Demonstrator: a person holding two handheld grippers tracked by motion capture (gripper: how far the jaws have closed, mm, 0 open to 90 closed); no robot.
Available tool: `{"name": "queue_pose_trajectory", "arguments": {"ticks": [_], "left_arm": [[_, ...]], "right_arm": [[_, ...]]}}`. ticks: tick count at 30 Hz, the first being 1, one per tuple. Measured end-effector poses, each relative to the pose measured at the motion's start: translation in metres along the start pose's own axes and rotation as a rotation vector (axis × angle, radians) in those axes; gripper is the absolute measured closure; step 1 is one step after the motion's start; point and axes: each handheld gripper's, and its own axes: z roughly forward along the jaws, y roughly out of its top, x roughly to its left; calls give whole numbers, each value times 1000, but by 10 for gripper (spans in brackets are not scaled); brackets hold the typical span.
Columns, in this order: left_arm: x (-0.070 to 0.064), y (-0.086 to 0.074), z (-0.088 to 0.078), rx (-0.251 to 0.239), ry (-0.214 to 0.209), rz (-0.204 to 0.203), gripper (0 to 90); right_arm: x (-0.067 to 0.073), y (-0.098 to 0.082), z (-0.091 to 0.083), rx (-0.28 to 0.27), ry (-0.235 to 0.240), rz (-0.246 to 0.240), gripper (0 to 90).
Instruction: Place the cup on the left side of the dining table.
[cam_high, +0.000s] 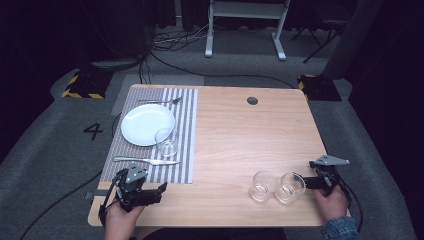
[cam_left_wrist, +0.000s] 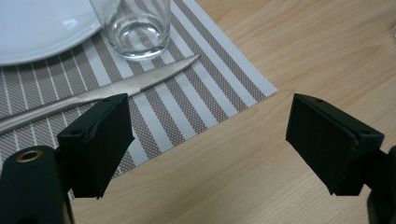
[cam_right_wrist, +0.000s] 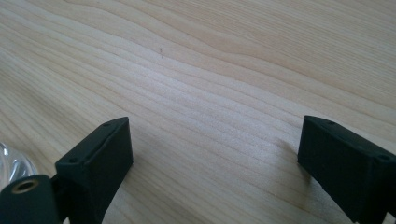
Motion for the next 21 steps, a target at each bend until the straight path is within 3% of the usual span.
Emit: {"name": "queue_pose_trajectory", "arguments": {"ticks": [4, 10, 15, 21], "left_arm": [[2, -8, 4, 7, 0, -10, 148], [5, -21, 12, 24, 7, 8, 148], [8, -31, 24, 49, 0, -17, 149], [11, -38, 34, 85, -2, -15, 149]], "right_arm": [[0, 0, 0, 0, 0, 0, 104], [0, 0, 0, 0, 0, -1, 104], [0, 0, 0, 0, 0, -1, 104], [0, 0, 0, 0, 0, -1, 104]]}}
